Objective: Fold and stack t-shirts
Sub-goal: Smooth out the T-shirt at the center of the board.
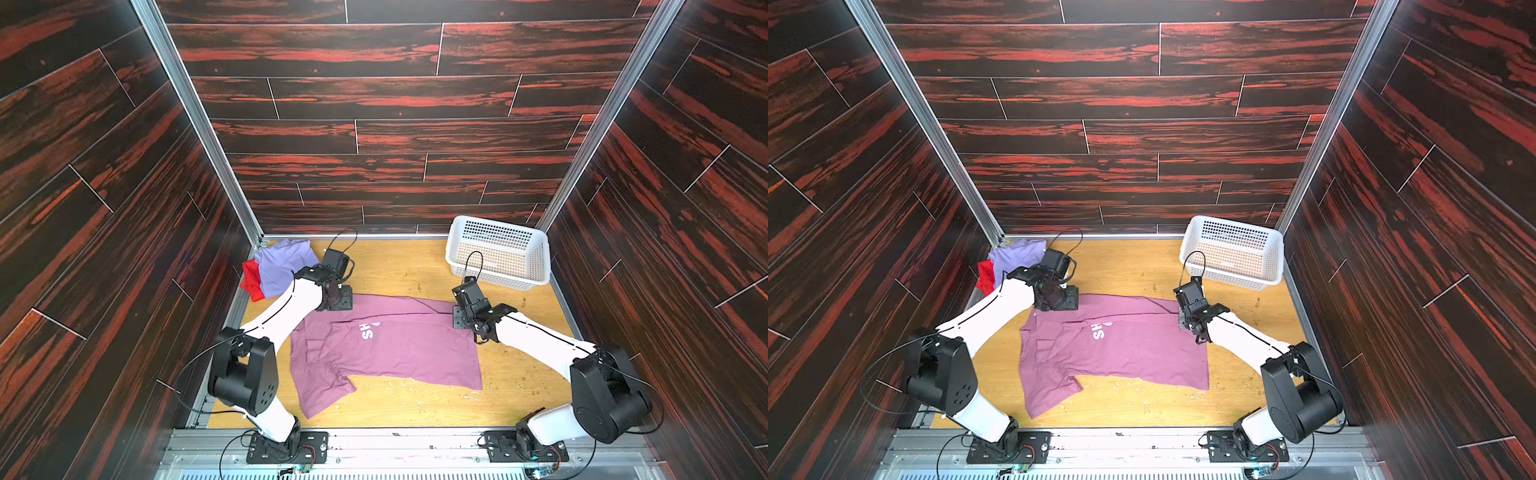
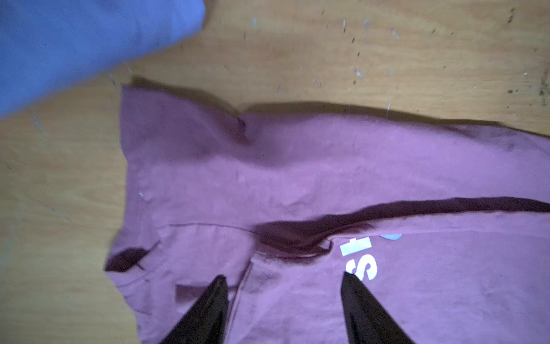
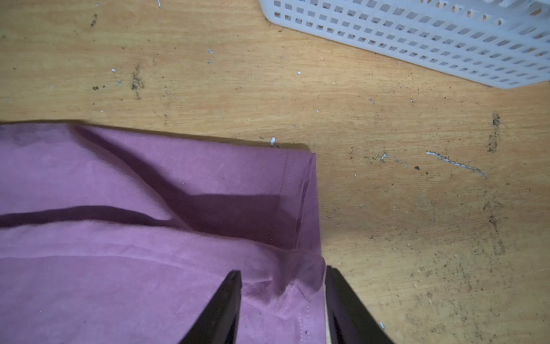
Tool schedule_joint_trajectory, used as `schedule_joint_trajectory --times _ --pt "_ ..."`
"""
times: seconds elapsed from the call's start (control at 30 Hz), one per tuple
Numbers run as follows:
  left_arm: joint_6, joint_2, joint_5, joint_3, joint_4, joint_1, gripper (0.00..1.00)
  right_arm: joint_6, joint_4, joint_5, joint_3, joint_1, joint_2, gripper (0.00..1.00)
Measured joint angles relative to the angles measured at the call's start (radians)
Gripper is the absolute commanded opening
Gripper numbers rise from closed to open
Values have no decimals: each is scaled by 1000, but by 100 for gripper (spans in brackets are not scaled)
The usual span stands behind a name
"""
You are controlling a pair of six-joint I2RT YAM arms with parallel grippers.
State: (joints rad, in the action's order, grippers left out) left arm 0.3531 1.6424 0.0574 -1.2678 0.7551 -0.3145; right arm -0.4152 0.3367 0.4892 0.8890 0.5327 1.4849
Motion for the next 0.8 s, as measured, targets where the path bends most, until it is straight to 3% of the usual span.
schedule_joint_trajectory --times 0.2,0.3,0.4,0.8 --pt "21 0 -23 94 43 -1 45 0 0 -8 0 5 0 45" --pt "25 1 -16 106 44 -1 55 0 0 -11 0 12 0 45" --pt "29 9 -5 108 35 -1 58 0 0 -14 0 16 1 45" --pt "41 153 -27 126 -92 60 44 0 2 -14 0 19 2 43"
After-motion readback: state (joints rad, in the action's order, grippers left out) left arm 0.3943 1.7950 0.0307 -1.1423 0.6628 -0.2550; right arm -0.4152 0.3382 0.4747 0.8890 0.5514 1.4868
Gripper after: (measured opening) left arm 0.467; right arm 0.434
